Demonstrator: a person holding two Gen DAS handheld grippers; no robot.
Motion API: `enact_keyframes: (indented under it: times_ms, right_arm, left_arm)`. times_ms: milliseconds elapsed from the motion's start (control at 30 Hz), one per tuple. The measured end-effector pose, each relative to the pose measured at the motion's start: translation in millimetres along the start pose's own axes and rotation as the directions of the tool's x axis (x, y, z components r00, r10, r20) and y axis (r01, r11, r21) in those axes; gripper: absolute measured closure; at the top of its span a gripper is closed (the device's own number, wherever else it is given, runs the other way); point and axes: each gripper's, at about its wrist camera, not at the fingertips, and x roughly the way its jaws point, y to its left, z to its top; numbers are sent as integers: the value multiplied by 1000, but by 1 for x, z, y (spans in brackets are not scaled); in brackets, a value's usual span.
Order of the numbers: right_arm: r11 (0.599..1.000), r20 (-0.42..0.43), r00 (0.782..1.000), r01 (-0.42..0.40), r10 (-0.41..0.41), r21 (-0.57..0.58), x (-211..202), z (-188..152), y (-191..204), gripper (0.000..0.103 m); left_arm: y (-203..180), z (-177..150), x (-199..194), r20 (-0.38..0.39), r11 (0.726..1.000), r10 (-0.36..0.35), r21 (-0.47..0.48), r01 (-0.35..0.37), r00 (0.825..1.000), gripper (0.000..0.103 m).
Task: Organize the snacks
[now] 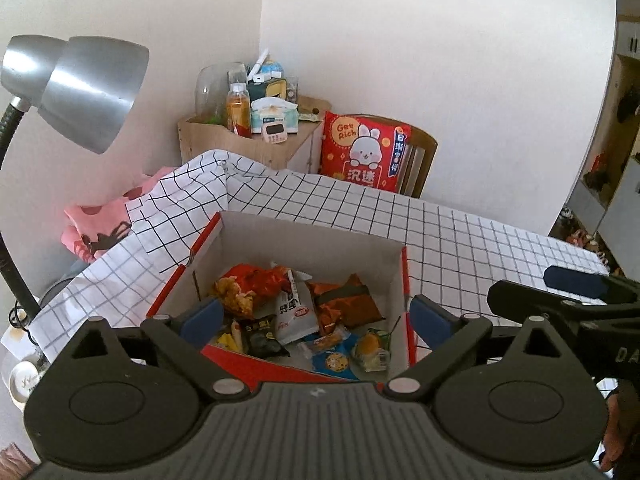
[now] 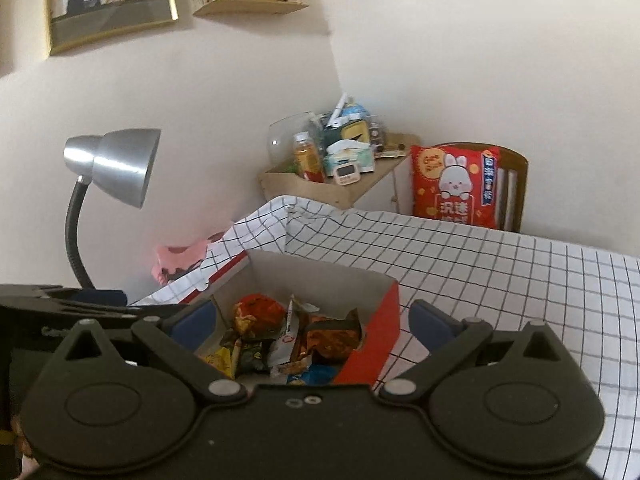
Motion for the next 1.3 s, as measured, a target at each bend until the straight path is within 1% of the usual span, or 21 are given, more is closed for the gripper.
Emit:
enact_keyframes:
  times_ms: [67, 233, 367, 467, 600, 700, 1000, 1300]
  right_arm:
    - [1000, 10, 1000, 15, -15, 7, -4, -2, 0, 0]
    - [998, 19, 999, 50, -50, 25, -11, -8, 3, 0]
    - [997, 31, 997, 76, -76, -6, -13, -11, 12, 0]
    - [997, 34, 996, 78, -78, -2, -14, -12, 14, 0]
    - [995, 61, 994, 96, -95, -7, -17, -13, 16, 0]
    - [995, 57, 993, 100, -99, -12, -18, -14, 18, 0]
    - [992, 27, 992, 120, -121, 40, -17, -18, 15, 0]
    - [988, 41, 988, 145, -147, 53, -22, -20, 16, 0]
  left_arm:
    - [1, -1, -4, 2, 1000, -10, -12, 10, 1000, 3]
    - [-2, -6, -14, 23, 1000, 2, -2, -2, 1000, 3]
    - [-2, -10, -20, 38, 1000, 8, -4, -7, 999, 3]
    - [0, -10, -23, 47, 1000, 6, -8, -6, 999, 3]
    - [1, -11, -24, 52, 1000, 3, -11, -2, 999, 3]
    - [0, -12, -24, 45, 1000, 3, -7, -2, 999, 3]
    - [-2, -15, -22, 31, 1000, 2, -11, -1, 1000, 3]
    - [-1, -18, -24, 26, 1000, -8, -22, 9, 1000, 3]
